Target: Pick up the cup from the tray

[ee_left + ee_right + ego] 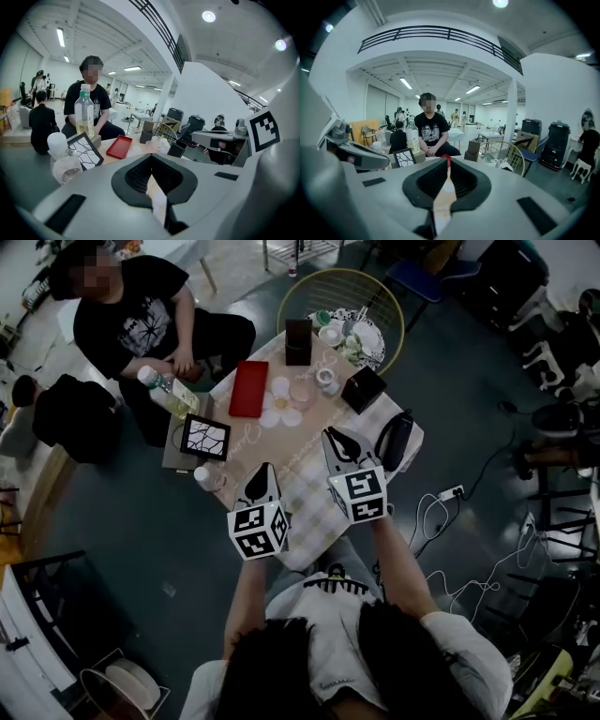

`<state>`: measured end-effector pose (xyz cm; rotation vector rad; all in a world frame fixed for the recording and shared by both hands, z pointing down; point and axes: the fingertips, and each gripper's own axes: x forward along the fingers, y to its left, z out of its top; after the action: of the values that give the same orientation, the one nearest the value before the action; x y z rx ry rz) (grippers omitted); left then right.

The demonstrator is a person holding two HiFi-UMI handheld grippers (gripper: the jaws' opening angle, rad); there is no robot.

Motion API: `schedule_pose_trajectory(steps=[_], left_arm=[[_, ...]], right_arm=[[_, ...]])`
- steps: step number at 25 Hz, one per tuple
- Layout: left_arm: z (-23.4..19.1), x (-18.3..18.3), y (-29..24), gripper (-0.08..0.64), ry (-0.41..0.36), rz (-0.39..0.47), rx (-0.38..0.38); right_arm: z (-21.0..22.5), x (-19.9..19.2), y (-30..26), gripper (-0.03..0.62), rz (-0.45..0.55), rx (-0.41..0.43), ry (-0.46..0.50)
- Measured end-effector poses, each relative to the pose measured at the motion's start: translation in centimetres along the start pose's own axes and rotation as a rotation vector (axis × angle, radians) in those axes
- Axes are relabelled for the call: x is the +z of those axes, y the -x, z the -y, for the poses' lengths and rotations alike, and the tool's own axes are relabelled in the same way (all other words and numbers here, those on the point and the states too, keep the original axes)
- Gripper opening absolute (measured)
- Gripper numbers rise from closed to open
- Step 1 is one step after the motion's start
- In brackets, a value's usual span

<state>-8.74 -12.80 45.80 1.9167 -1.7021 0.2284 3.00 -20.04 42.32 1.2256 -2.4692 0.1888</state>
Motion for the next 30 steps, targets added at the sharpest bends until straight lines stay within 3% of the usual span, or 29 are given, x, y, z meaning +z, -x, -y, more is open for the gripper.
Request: schedule_pose_trajectory(steps=[2, 10, 16, 30], left_arm=[[0.0, -0.1, 0.9, 0.006, -0.003, 0.002, -0.009], [0.0, -0.3, 3.4, 0.006, -0.031, 0.015, -0.02], [0.1, 0.0, 4.1, 0.006, -0.033, 0.029, -0.03], [-0.8, -1.2, 5.3, 0.006, -0.047, 0.012, -0.01]], right_arm=[[-0.2, 0.1, 0.9, 0.01, 0.016, -0.017, -0.026], [-1.5, -0.3, 3.1, 0.006, -0.007, -0.04, -0.042], [-3.5, -1.3, 3.8, 0.006, -0.04, -0.011, 0.0], [-5.0, -3.8, 5.0, 0.006, -0.097, -0.022, -0.054]])
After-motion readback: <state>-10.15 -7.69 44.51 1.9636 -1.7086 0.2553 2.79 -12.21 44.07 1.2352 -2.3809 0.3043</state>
